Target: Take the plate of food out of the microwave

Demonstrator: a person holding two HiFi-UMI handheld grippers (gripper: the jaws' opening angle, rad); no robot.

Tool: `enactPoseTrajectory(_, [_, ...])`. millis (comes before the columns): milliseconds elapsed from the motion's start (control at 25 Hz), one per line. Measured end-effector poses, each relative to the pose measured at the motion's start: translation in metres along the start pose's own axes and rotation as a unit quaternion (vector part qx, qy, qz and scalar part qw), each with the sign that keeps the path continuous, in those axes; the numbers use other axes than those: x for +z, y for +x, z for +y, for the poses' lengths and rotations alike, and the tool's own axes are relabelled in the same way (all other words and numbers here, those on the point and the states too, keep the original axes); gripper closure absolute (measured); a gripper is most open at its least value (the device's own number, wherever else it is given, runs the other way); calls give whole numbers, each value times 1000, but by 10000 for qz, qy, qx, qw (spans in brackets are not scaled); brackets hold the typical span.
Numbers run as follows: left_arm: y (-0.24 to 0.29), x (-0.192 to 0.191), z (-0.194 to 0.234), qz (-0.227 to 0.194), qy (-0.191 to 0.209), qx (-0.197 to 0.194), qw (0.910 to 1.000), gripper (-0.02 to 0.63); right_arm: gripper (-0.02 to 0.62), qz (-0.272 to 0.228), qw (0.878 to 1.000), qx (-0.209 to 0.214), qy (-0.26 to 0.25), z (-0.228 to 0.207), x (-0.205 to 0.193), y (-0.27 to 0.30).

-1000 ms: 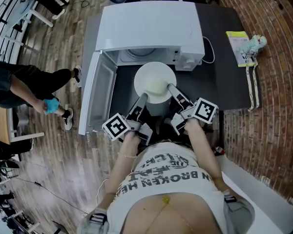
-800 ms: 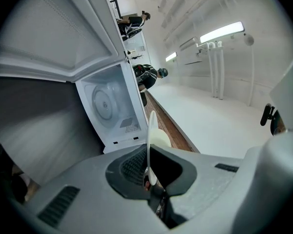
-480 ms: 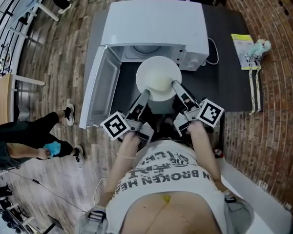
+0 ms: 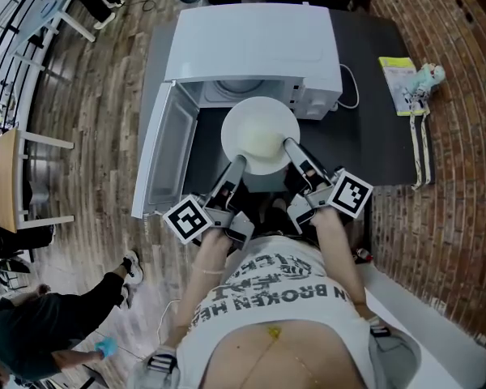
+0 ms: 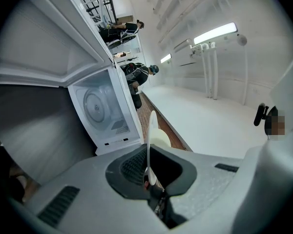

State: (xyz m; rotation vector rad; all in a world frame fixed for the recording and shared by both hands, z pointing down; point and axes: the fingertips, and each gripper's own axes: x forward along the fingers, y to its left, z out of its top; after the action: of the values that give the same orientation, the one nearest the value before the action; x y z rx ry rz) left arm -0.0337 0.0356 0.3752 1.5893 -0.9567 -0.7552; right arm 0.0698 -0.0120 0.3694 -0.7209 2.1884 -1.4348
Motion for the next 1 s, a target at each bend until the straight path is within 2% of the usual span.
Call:
enactPoseTrajectory(520, [-8,-11,11,63,-297,205,9993,592,580,68,9988,-335,359,-16,-15,-11])
enactPoseTrajectory(1000, [-11,-14,18,51,-368,244,9990,592,580,119,9986,-360,372,-23,-21,-13])
